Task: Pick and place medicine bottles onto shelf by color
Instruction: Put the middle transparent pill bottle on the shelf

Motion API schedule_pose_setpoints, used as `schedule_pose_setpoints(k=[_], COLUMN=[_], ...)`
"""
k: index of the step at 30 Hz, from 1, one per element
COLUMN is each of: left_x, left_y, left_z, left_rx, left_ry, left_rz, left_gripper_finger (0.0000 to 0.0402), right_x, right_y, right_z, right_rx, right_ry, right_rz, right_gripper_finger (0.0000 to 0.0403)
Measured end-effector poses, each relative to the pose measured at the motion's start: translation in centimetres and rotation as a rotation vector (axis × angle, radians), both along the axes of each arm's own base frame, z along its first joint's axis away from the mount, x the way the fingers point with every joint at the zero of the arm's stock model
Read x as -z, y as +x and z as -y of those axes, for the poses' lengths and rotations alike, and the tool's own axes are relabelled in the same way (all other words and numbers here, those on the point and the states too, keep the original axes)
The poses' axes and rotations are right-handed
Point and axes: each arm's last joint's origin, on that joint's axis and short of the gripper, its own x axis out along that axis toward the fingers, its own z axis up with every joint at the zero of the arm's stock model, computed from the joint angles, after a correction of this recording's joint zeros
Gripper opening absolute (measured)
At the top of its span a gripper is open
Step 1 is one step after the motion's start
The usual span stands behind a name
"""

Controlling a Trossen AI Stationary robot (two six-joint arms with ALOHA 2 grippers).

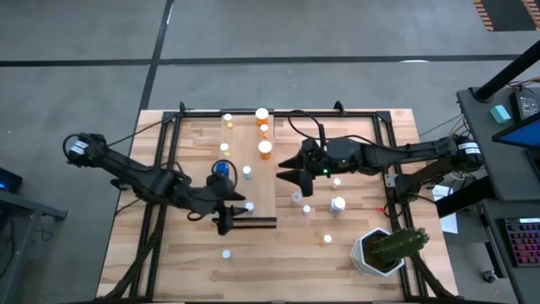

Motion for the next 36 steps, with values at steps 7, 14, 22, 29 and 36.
schedule_pose_setpoints(k=[7, 14, 22, 29, 36], left_x=[-2.8, -3.6, -4.7, -5.8, -7.8], left_y=[-2.0, -3.1, -4.4, -5.8, -7.6], left_z=[-0.8, -1.4, -2.1, -2.7, -3.5], left_rx=[0.05, 0.076, 0.083, 0.071, 0.06], left_ry=[0.019, 0.08, 0.141, 0.124, 0.089], left_rz=[0.107, 0.138, 0.188, 0.251, 0.4], left_gripper_finger=[0.0164, 0.0164, 0.0164, 0.0164, 0.0164], right_x=[-2.2, -1.1, 4.1, 8.3, 11.0], right_y=[-0.1, -3.3, -2.1, 0.9, 2.8], right_z=[-0.3, -0.8, -2.9, -2.6, -2.3], right_rx=[0.022, 0.284, 0.357, 0.44, 0.463], right_ry=[0.211, 0.448, 0.443, 0.376, 0.348], right_rz=[-0.112, -0.739, -0.994, -1.026, -1.034], right_gripper_finger=[0.0215, 0.0215, 0.0215, 0.0215, 0.0215])
